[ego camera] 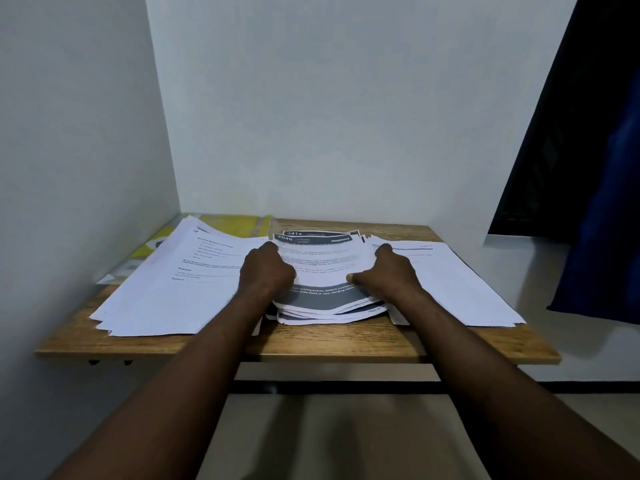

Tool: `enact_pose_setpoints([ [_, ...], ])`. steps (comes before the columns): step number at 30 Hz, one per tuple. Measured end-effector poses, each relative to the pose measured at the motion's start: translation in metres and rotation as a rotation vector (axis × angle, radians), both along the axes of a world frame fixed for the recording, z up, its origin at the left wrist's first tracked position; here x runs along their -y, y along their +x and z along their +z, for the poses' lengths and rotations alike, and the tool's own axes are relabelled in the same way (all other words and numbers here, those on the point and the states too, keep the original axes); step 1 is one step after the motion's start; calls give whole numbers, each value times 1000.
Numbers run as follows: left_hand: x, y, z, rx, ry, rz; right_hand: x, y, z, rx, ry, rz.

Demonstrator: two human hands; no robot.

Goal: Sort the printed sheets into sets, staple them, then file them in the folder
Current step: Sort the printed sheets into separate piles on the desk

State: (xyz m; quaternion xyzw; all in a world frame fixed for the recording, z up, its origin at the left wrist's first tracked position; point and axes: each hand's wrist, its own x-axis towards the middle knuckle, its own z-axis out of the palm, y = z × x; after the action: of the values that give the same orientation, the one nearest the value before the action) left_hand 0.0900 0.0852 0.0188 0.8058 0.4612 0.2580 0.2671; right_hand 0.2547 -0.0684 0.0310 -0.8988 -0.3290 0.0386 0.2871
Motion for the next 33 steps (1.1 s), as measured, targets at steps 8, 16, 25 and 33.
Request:
enact_pose_setpoints([
  [8,3,2,1,-78,12,-75,-9,5,2,-167,8,-15],
  [16,-6,-6,3,271,-203,-78,-8,12,-1,-341,387,67],
  [25,-31,-8,22,691,-428,-211,-1,15,9,-263,675,263],
  [33,-29,1,76,810,-243,-266,-12,19,29,-222,847,250],
])
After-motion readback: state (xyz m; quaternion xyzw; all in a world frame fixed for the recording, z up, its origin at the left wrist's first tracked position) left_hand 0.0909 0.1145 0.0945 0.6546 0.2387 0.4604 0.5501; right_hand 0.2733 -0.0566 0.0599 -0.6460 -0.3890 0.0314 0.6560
